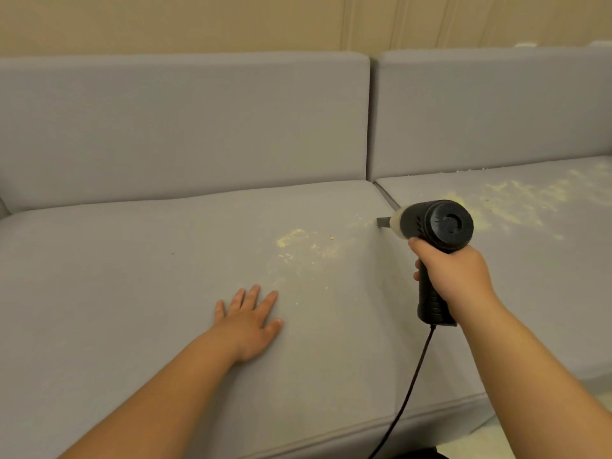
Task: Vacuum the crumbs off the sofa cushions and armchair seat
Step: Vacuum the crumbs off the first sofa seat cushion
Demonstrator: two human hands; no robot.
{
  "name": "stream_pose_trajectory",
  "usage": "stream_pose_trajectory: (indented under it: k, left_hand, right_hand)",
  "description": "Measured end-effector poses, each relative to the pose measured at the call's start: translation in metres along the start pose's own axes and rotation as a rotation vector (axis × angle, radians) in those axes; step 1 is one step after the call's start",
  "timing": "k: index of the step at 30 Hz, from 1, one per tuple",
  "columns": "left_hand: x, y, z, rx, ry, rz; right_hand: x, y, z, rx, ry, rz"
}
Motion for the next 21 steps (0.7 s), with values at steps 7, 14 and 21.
stream_pose_trajectory:
  k: [7, 14, 21]
  left_hand:
    - [0.001, 0.002, -0.003, -0.001, 0.002, 0.0]
    - [0.001, 0.003, -0.006, 0.0, 0.0, -0.008]
    - [-0.001, 0.004, -0.006, -0.004, -0.001, -0.008]
  right_hand:
    - [-0.008, 0.015, -0.009, 0.04, 0.009, 0.005]
    - [-0.008, 0.014, -0.009, 0.067, -0.028, 0.041]
    - [-0.011, 0.033, -0.019, 0.053, 0.058, -0.081]
Point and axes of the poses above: each hand's wrist, its own z-axis away from the middle knuckle, its own y-axis out of the palm, x = y × z, the point moved 2 cm from there along -z, towards the middle knuckle, and after that the axes turned 4 degrees about -y, right-handed, at the moved point
